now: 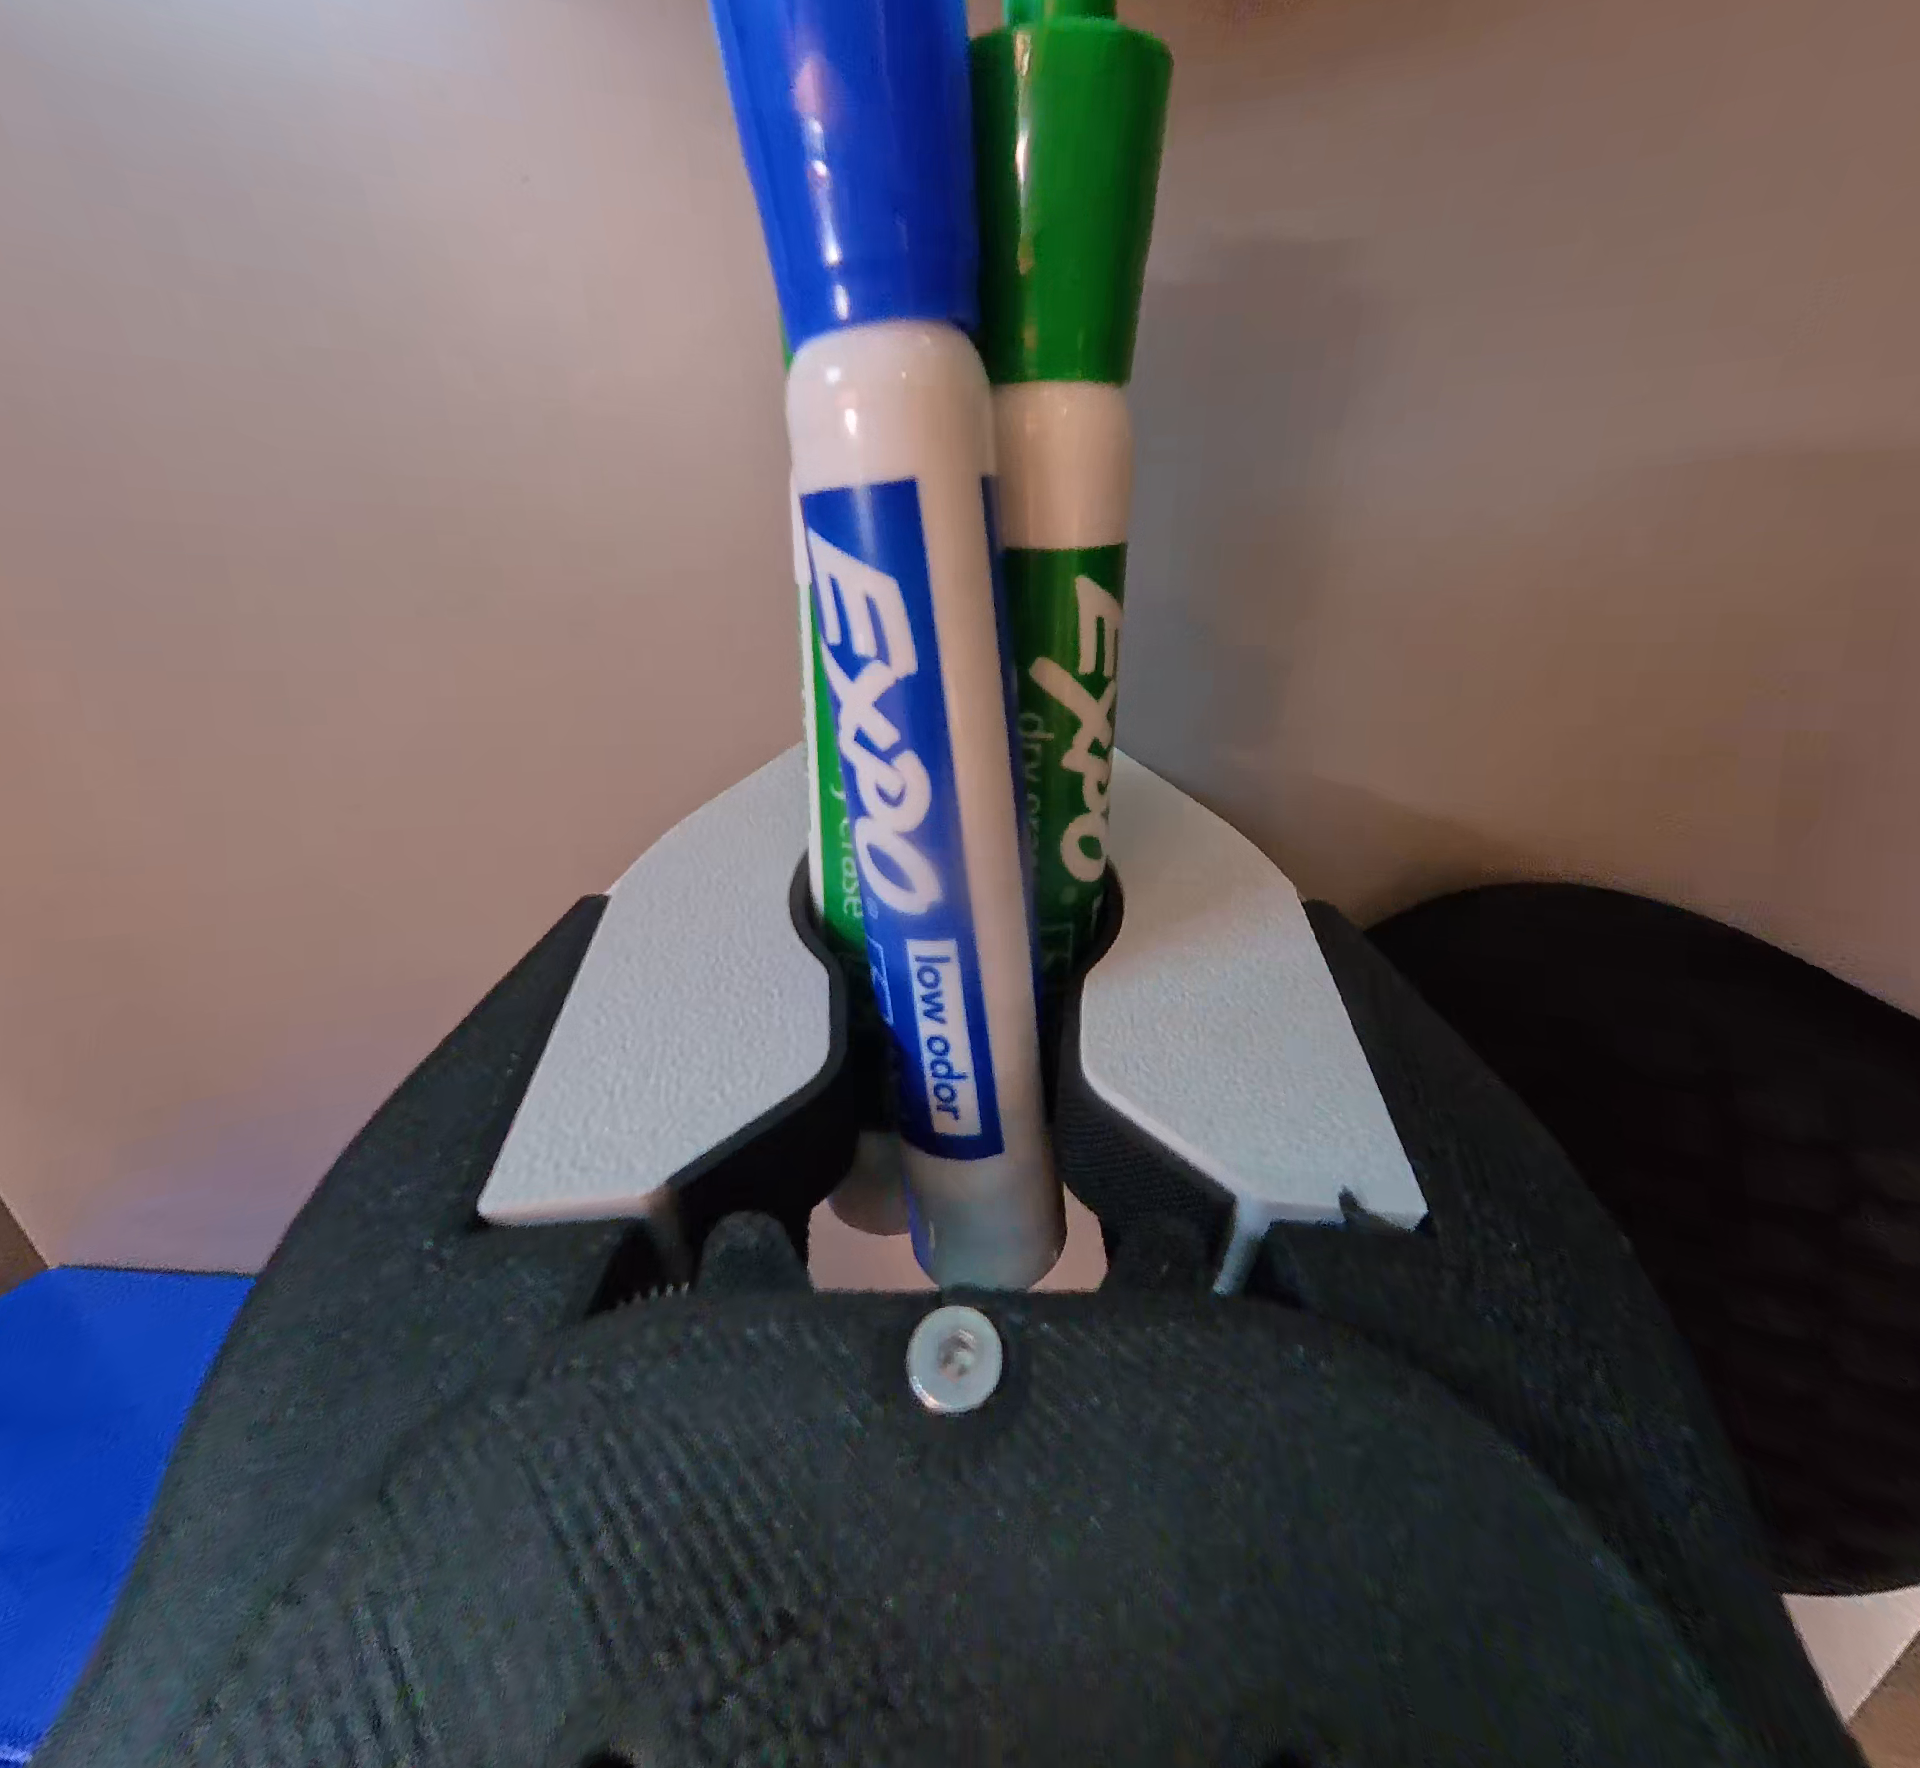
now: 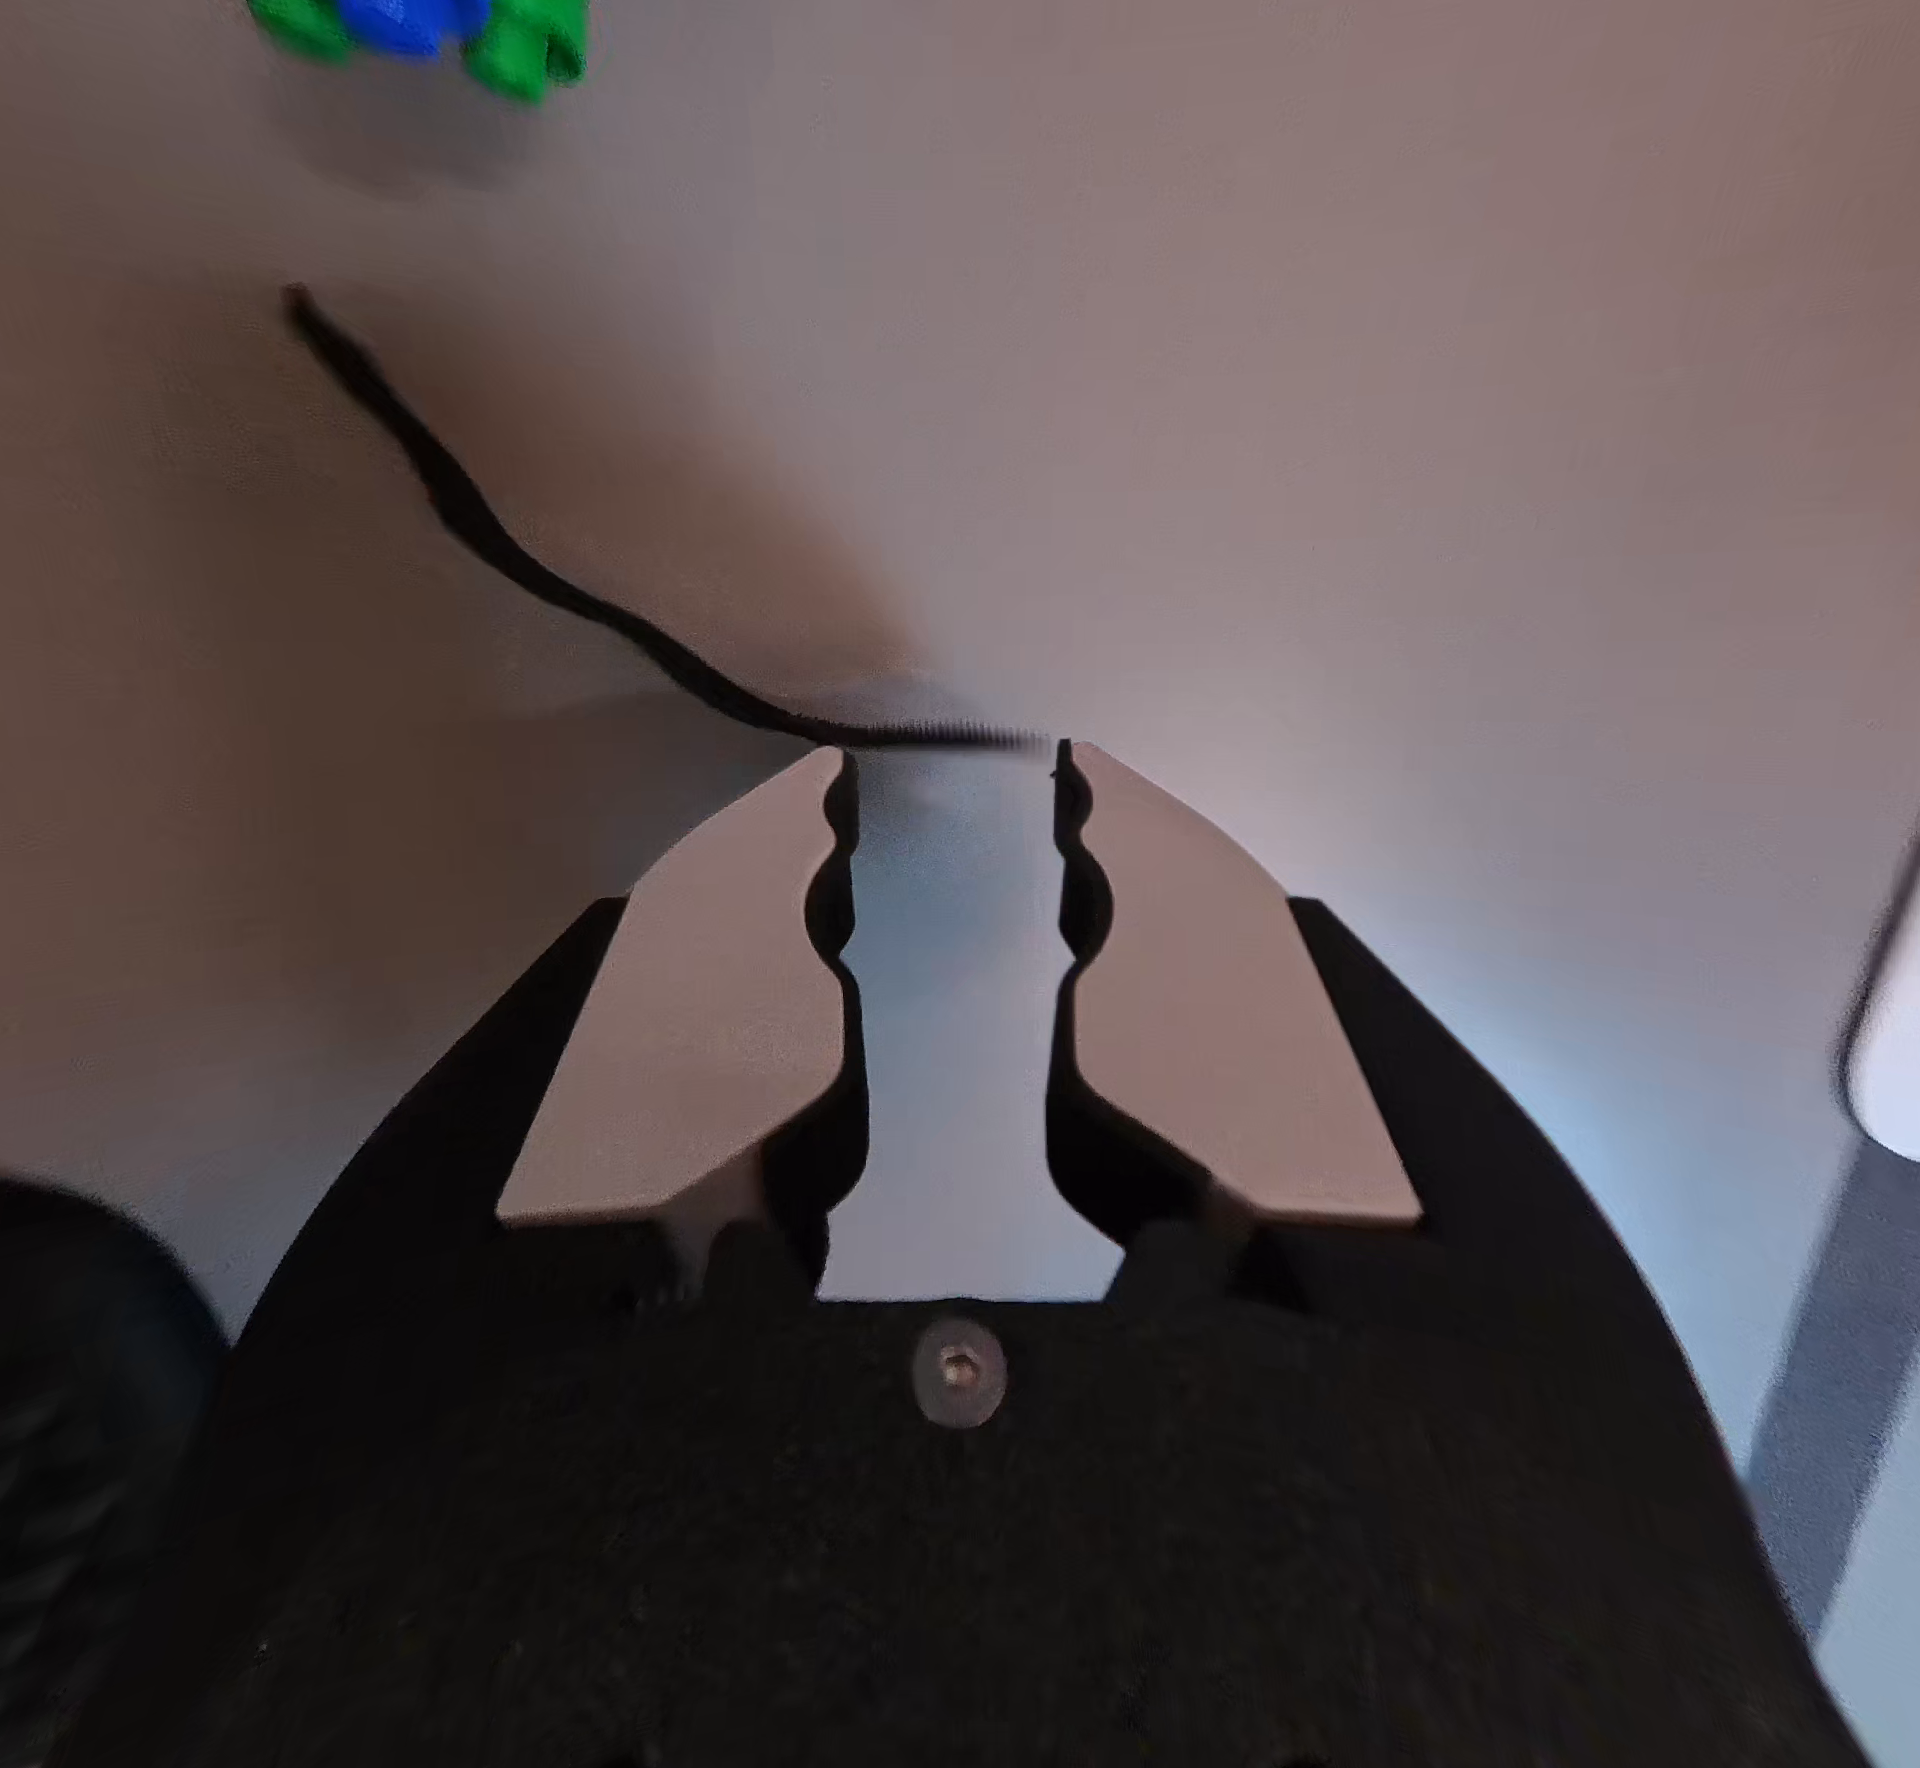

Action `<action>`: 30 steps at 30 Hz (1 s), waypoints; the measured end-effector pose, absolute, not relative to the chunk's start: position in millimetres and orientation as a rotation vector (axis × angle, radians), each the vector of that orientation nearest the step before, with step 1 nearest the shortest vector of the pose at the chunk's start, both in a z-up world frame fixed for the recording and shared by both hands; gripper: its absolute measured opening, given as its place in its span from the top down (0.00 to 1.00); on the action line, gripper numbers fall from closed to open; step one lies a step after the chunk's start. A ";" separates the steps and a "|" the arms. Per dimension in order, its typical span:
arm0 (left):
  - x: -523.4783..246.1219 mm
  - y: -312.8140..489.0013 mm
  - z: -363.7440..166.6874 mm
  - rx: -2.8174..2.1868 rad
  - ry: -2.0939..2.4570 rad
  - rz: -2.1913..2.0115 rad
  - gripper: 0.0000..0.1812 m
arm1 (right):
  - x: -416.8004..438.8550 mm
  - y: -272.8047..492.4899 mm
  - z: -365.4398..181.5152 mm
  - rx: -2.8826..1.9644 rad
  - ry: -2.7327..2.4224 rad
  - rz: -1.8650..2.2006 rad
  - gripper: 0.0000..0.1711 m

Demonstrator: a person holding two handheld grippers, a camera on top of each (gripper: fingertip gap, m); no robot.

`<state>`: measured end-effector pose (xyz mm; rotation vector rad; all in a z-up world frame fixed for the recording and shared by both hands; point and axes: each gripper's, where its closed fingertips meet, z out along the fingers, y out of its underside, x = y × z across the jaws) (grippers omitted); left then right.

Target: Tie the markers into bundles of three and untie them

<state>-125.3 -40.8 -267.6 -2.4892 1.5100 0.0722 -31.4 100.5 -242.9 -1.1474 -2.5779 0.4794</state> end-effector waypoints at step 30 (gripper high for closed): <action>-123.5 -40.9 -262.2 -2.495 1.585 0.118 0.76 | -23.4 56.9 -251.0 -0.882 -2.246 0.510 0.73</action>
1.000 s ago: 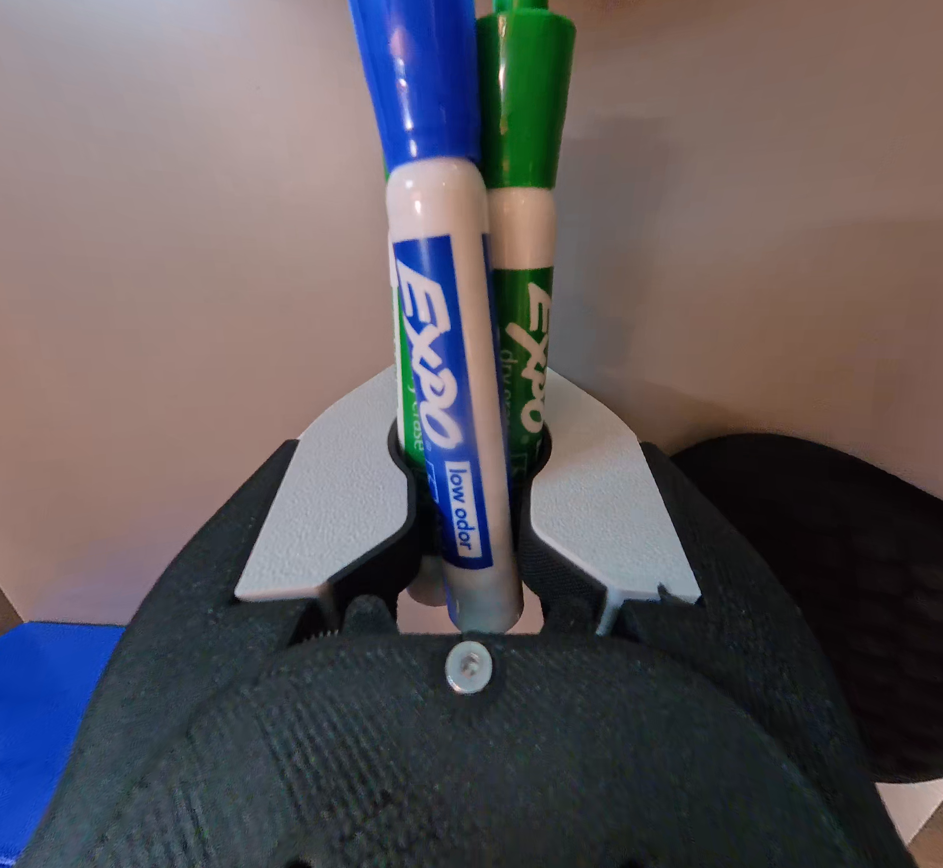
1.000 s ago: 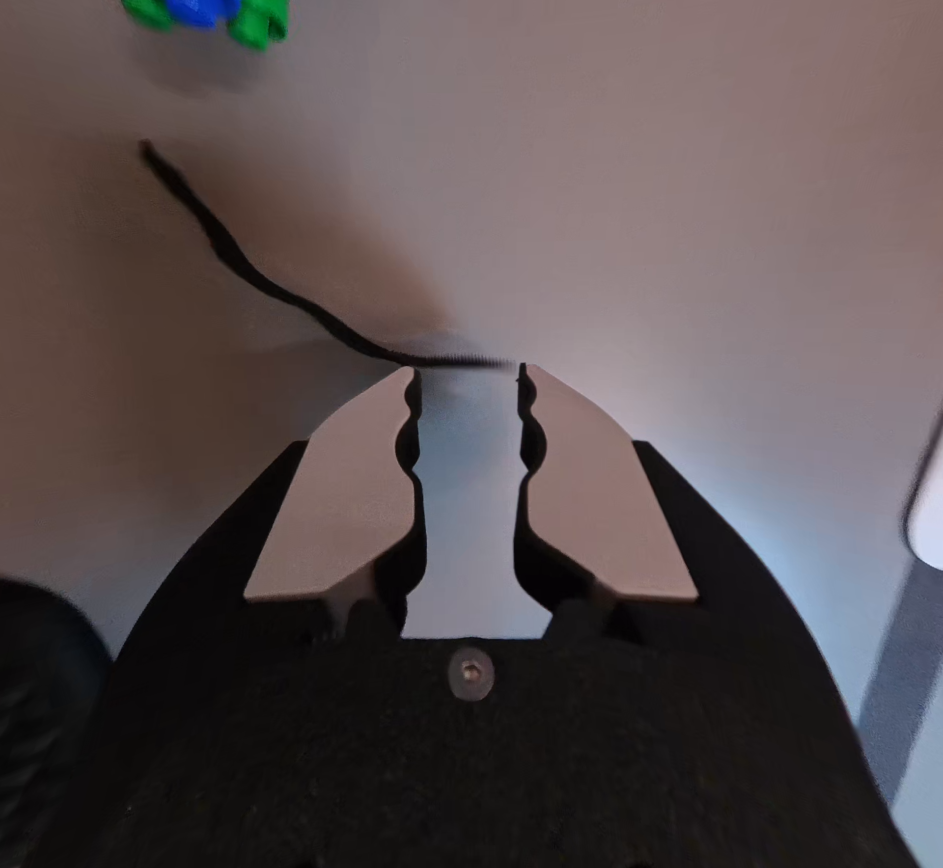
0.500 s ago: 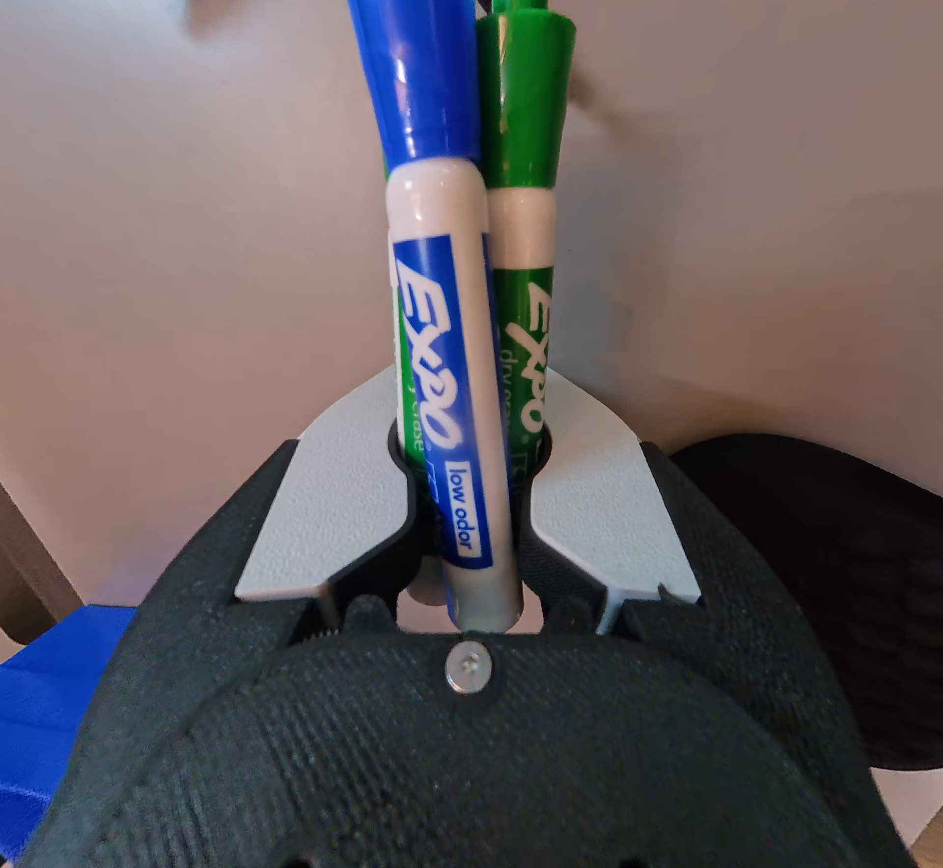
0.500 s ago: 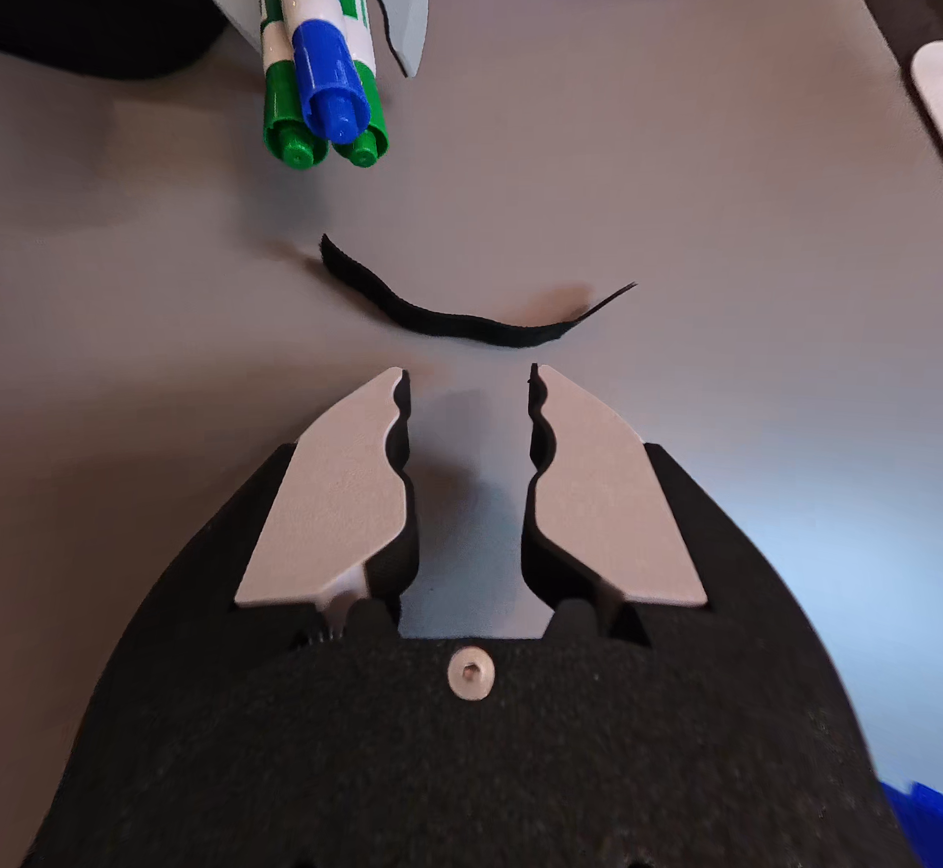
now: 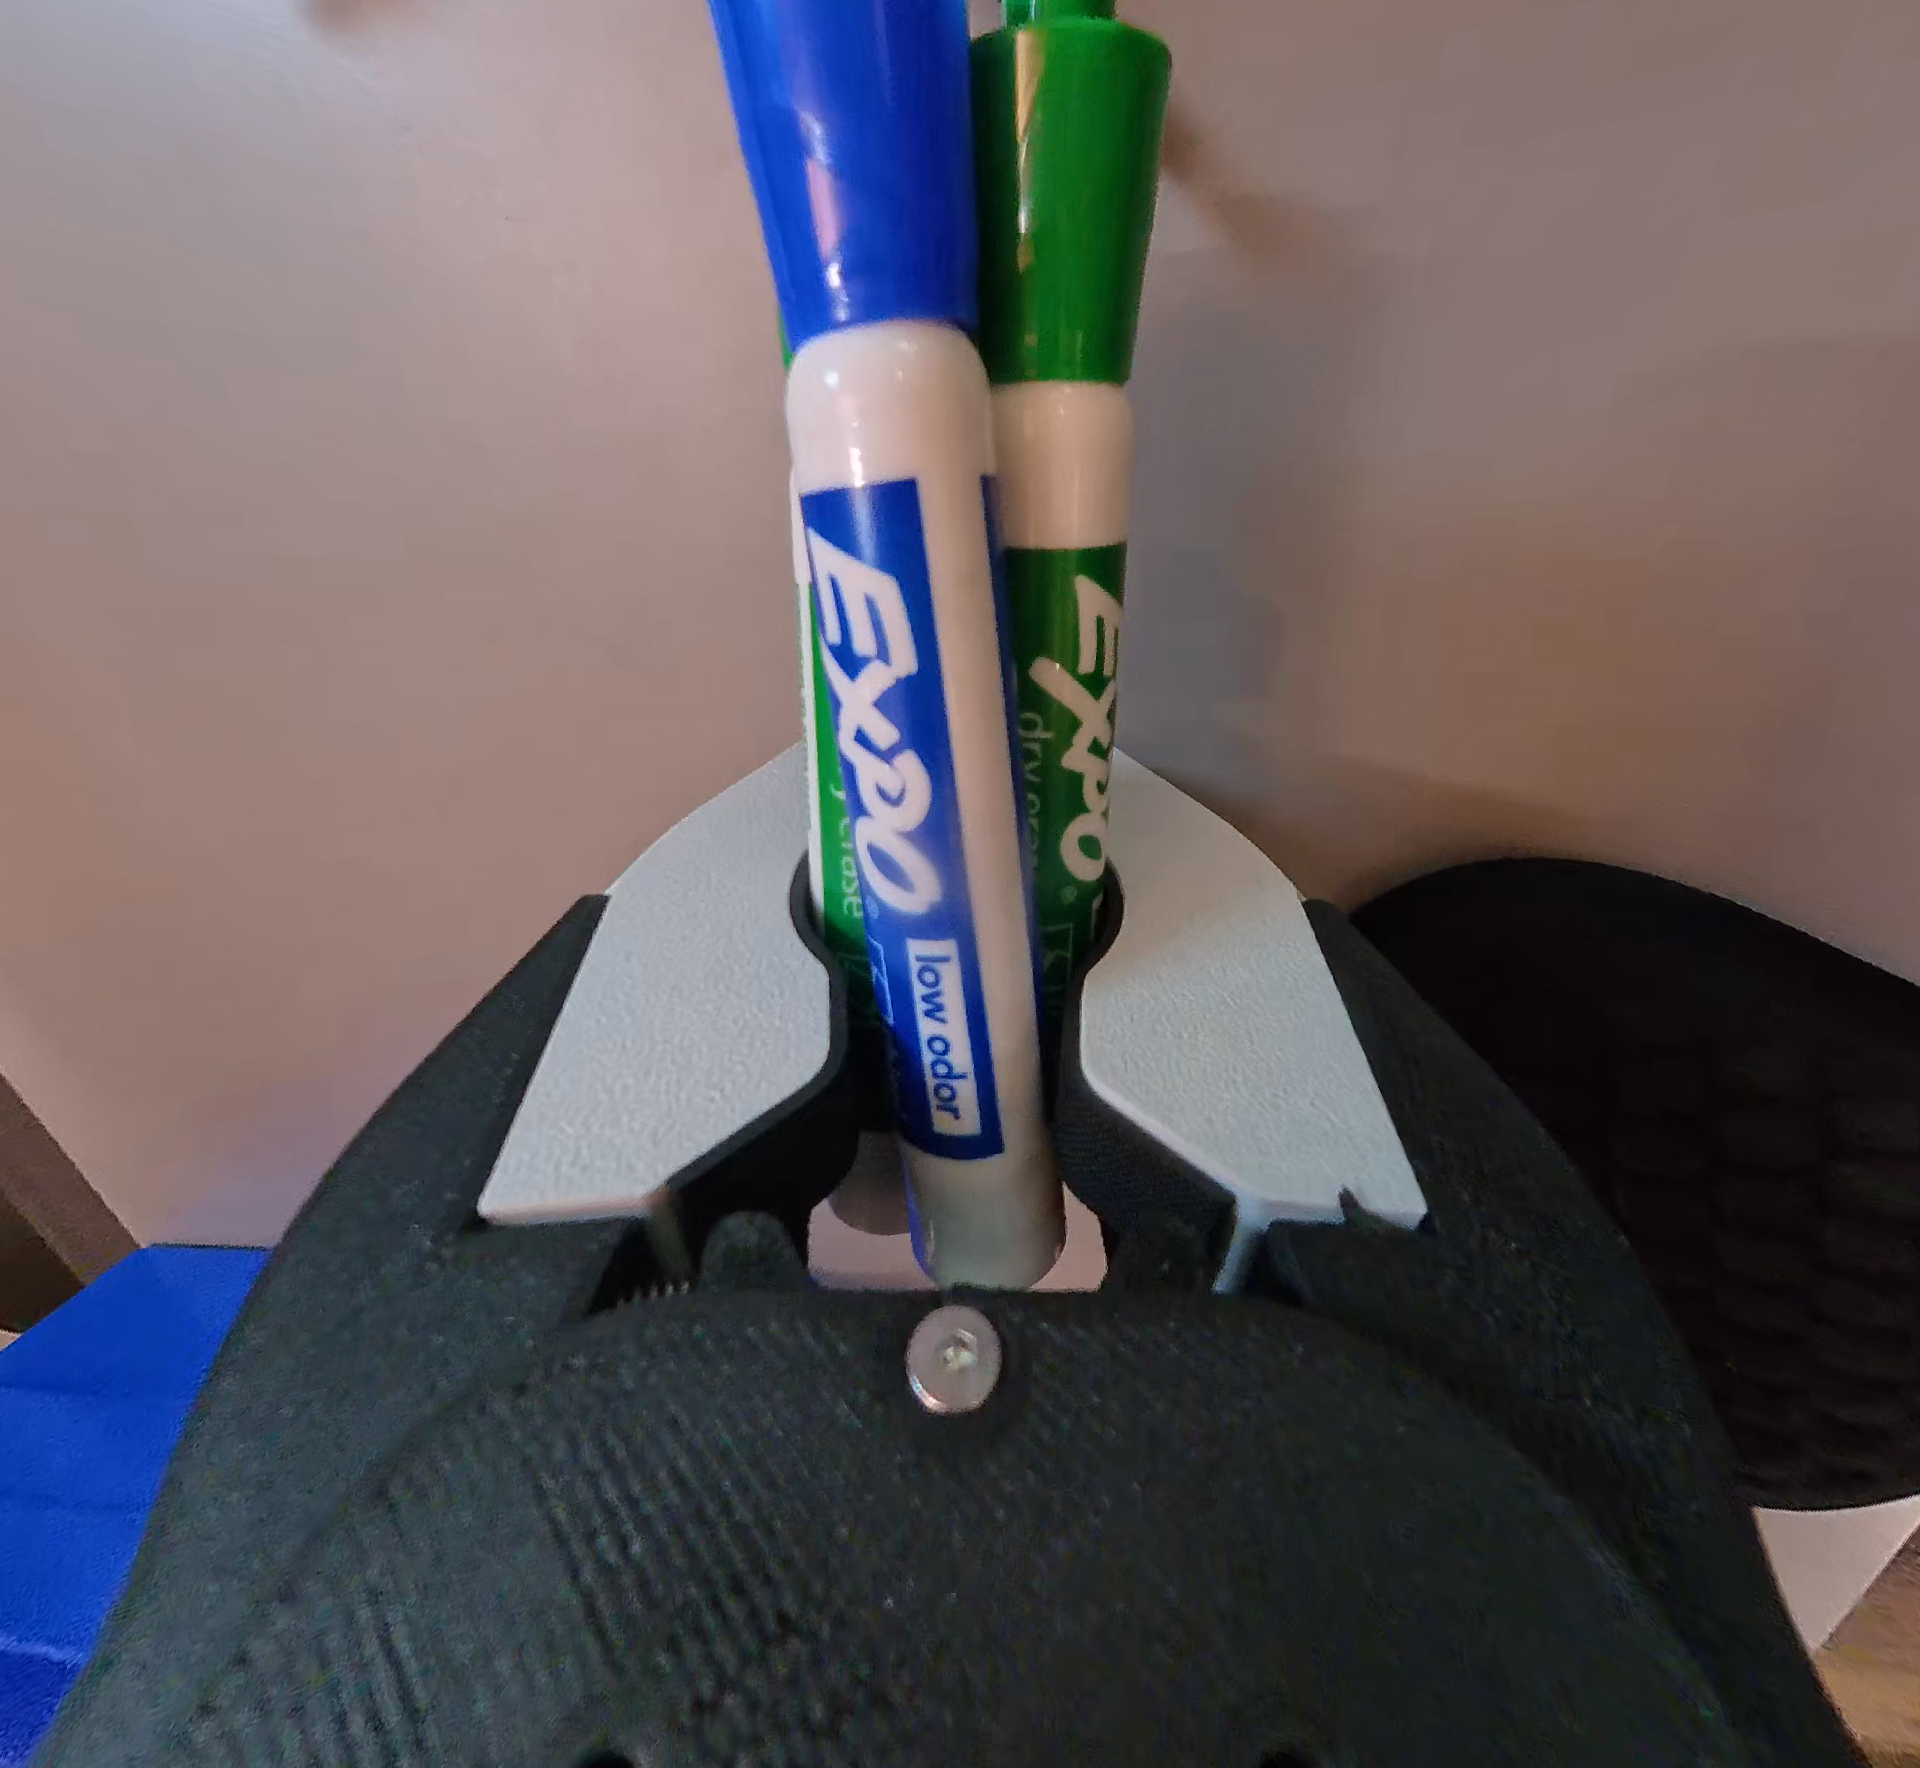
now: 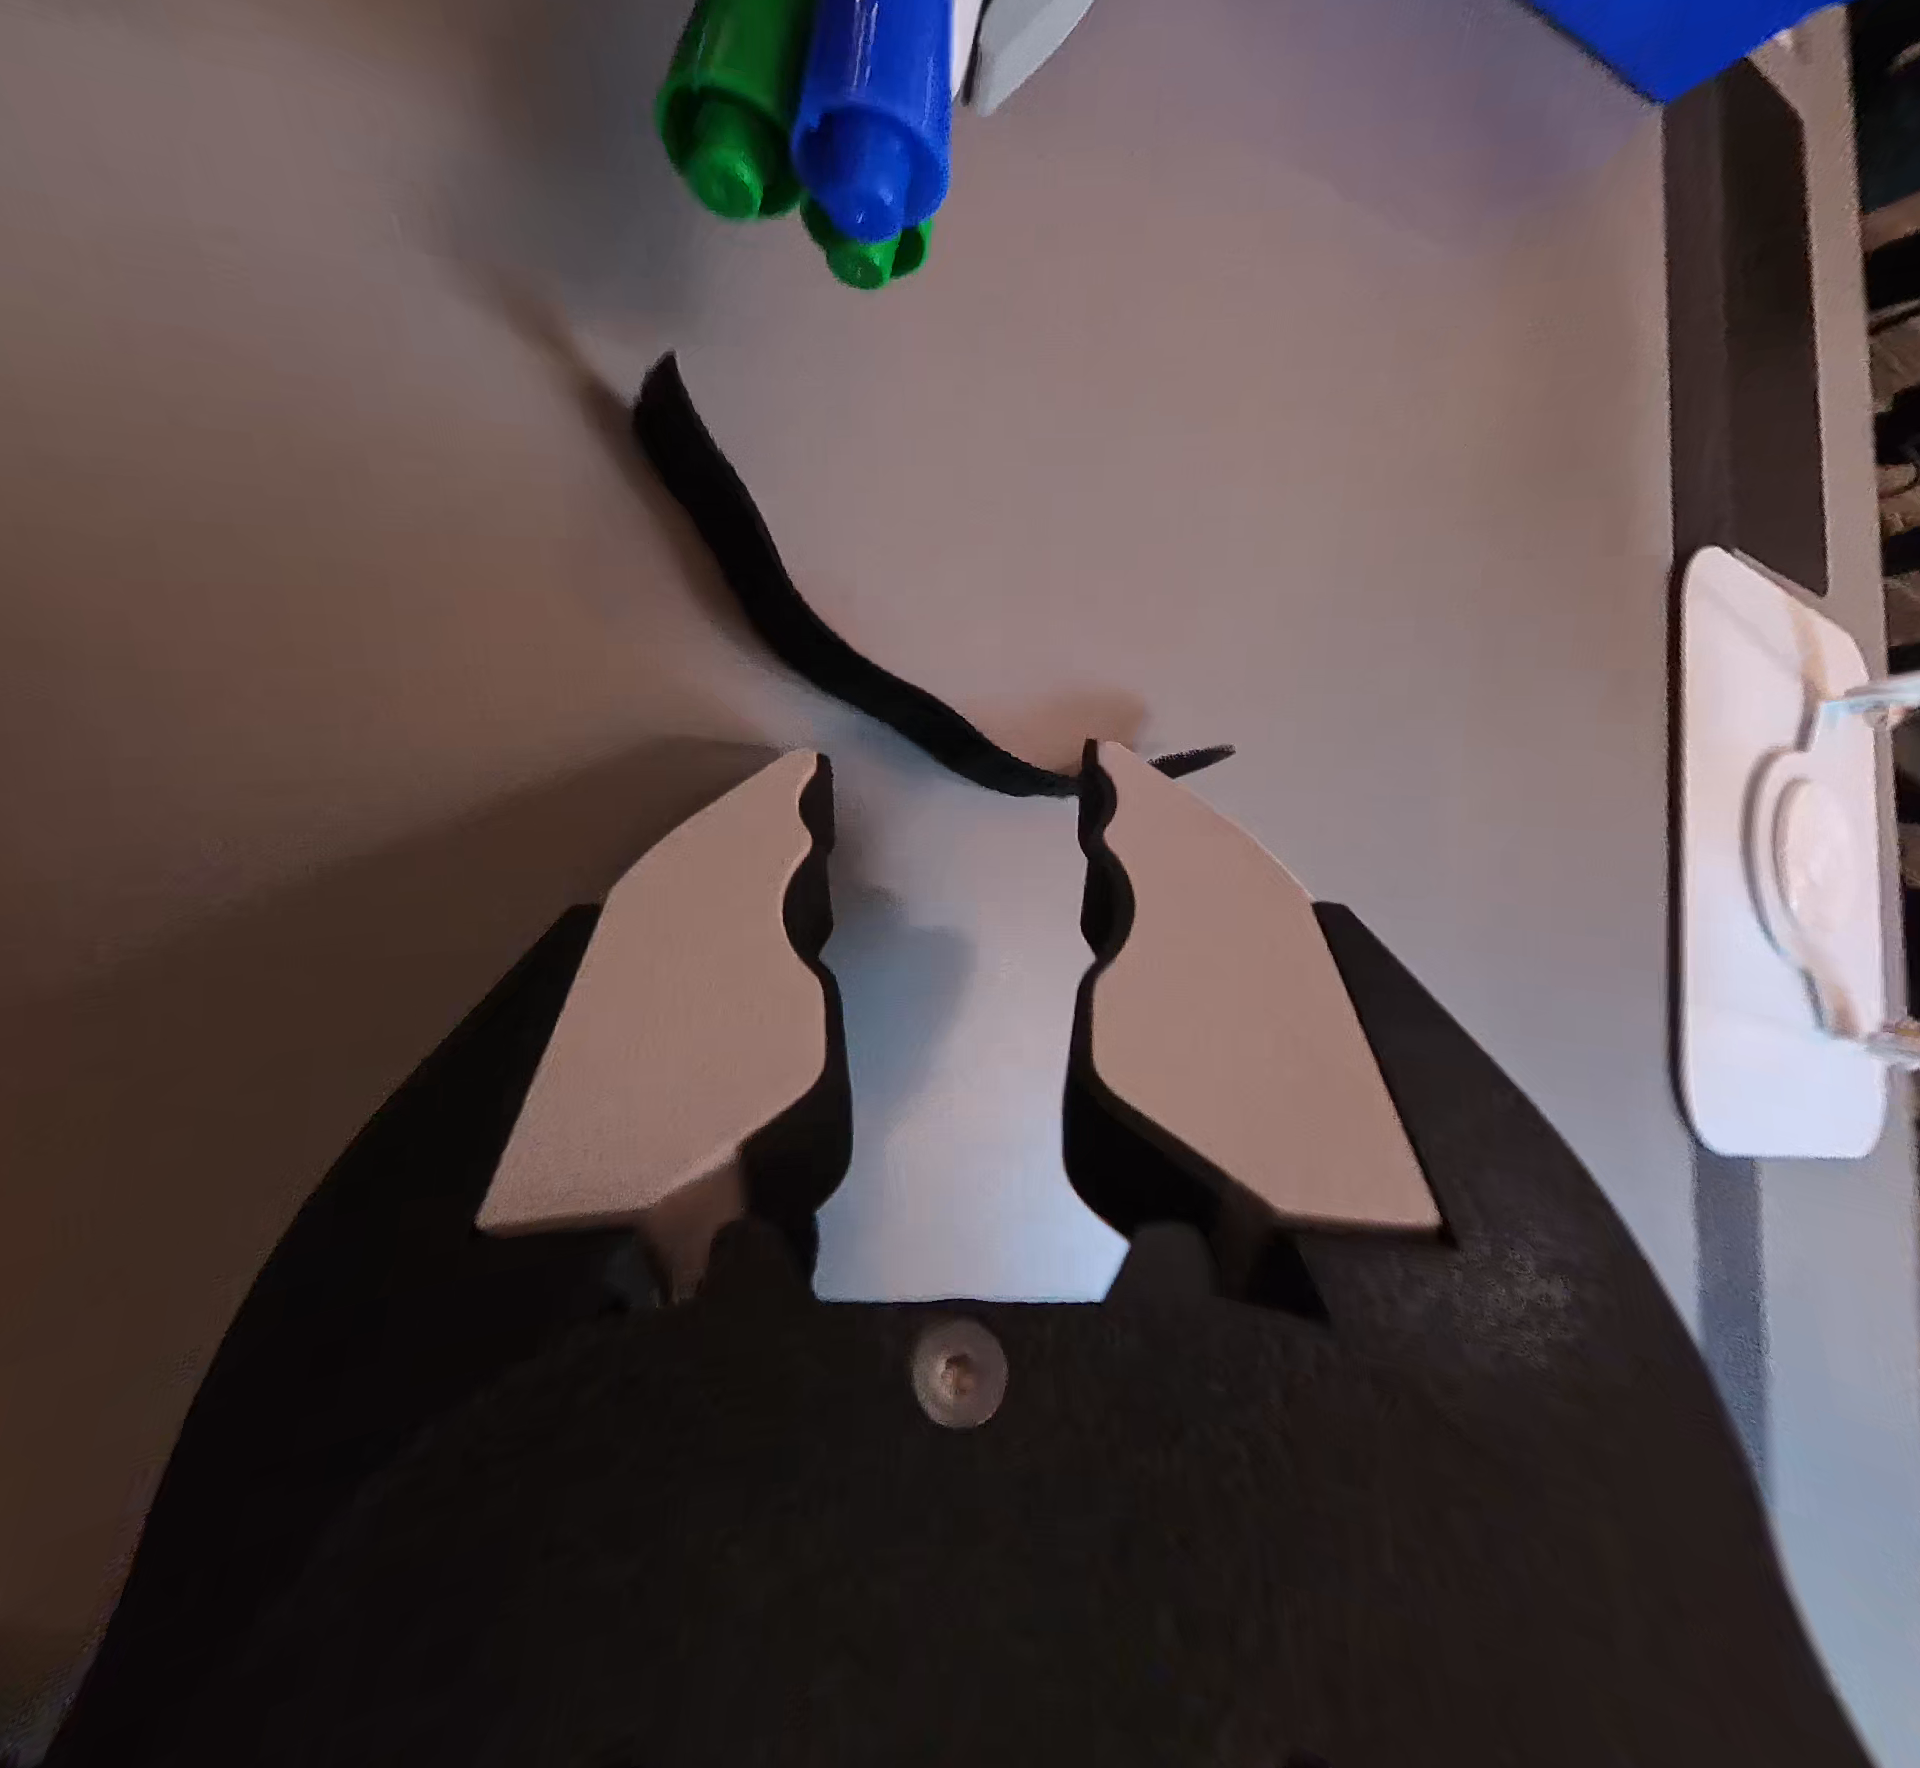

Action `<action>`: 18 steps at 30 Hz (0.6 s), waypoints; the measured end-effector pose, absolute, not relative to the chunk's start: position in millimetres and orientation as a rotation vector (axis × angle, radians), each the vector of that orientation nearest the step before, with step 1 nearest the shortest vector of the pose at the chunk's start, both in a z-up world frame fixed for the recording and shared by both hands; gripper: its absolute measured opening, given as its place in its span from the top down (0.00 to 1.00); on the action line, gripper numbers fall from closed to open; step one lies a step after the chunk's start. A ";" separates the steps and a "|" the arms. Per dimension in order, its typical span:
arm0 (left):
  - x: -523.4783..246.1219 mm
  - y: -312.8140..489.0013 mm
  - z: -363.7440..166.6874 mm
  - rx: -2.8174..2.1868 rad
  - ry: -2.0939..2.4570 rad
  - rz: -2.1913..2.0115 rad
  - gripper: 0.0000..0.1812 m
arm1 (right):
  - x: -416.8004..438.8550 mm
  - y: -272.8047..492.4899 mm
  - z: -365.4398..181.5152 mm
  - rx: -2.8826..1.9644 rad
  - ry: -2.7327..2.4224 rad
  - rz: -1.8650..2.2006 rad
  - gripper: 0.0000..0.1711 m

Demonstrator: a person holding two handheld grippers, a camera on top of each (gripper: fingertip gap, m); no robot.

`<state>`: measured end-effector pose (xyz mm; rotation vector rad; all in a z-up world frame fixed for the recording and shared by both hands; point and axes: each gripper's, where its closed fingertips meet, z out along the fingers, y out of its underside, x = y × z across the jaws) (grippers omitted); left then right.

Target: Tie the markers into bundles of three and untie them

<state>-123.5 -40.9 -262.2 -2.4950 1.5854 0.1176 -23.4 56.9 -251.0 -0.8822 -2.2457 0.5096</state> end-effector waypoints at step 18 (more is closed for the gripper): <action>-130.1 -42.1 -267.6 -2.527 1.562 0.097 0.76 | 55.7 46.8 -232.2 -0.769 -2.910 0.312 0.99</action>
